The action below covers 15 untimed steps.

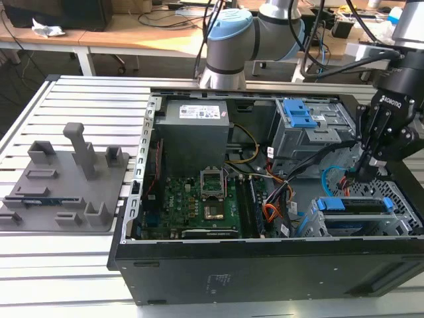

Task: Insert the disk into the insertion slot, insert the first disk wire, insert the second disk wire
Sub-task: 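Insert the first disk wire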

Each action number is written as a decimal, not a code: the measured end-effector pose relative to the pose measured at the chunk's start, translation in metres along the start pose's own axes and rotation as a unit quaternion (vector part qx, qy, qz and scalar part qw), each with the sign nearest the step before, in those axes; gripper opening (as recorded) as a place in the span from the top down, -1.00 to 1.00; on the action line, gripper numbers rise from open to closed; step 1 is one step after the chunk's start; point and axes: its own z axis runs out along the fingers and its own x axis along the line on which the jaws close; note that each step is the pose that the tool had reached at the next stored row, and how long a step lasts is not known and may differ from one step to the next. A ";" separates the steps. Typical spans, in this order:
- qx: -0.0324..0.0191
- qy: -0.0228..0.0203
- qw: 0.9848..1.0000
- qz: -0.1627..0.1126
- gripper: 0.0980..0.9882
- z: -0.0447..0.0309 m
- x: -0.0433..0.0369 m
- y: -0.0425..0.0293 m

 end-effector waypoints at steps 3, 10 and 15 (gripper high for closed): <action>-0.001 -0.012 1.000 -0.001 0.85 0.0028 0.0084 -0.0008; -0.001 -0.026 1.000 -0.005 0.85 0.0086 0.0263 -0.0024; 0.007 -0.029 0.999 -0.015 0.85 0.0097 0.0273 -0.0024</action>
